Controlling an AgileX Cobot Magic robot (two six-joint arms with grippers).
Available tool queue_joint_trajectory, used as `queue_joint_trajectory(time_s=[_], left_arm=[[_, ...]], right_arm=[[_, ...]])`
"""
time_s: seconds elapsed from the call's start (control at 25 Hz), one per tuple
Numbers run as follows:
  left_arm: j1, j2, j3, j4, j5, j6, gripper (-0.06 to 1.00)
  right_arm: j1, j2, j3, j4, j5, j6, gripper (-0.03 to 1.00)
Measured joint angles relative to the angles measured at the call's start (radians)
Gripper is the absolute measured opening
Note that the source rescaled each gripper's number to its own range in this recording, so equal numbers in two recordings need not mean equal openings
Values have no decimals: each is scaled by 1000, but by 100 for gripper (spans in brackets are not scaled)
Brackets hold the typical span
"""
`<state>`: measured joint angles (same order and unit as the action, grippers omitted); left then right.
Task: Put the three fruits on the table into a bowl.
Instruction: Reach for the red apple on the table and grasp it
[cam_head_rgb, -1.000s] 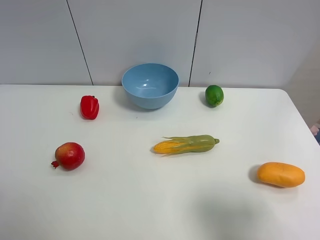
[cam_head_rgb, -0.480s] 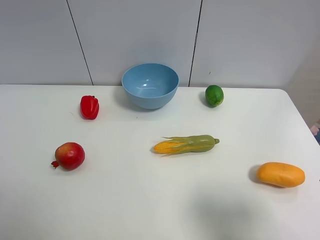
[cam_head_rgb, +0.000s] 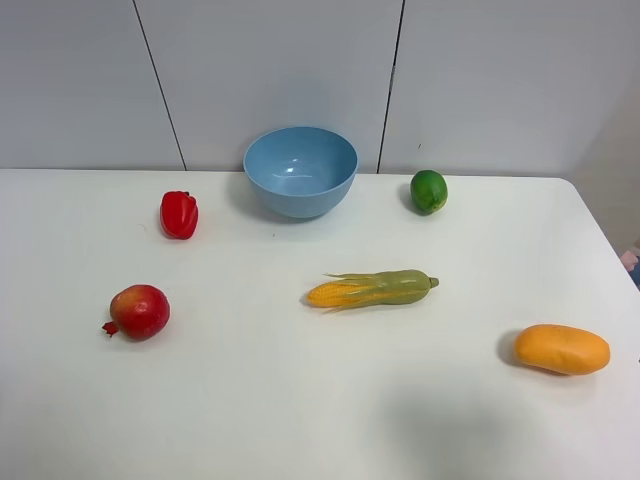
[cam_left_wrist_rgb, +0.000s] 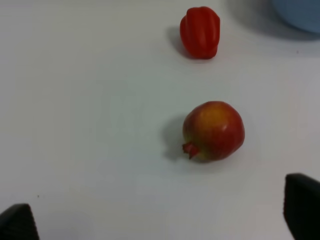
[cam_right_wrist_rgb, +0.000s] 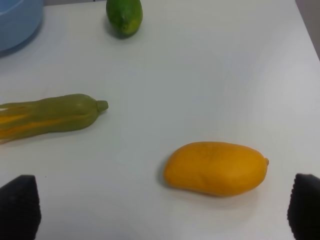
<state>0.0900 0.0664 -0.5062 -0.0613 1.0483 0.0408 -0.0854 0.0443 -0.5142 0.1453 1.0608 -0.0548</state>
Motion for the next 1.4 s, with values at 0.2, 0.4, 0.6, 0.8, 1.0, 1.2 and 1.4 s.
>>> queue_joint_trajectory(time_s=[0.2,0.4,0.6,0.8,1.0,1.2,1.4], left_arm=[[0,67,-16,-62,2,15,100],[0,192,-104,-88,1,57,100],[0,352,-182,-92,1,99,100],[0,545,-216,-138,-3,217,100],[0,728,-237,-205,-53,404,100],[-7,882,-237,-217,-102,453,100],[-138,991,-237,-173,-200,437,100]], right_arm=[[0,0,0,1,0,1,100],[0,0,0,1,0,1,100],[0,0,0,1,0,1,100],[0,0,0,1,0,1,100],[0,0,0,1,0,1,100],[0,0,0,1,0,1,100],[0,0,0,1,0,1,100]])
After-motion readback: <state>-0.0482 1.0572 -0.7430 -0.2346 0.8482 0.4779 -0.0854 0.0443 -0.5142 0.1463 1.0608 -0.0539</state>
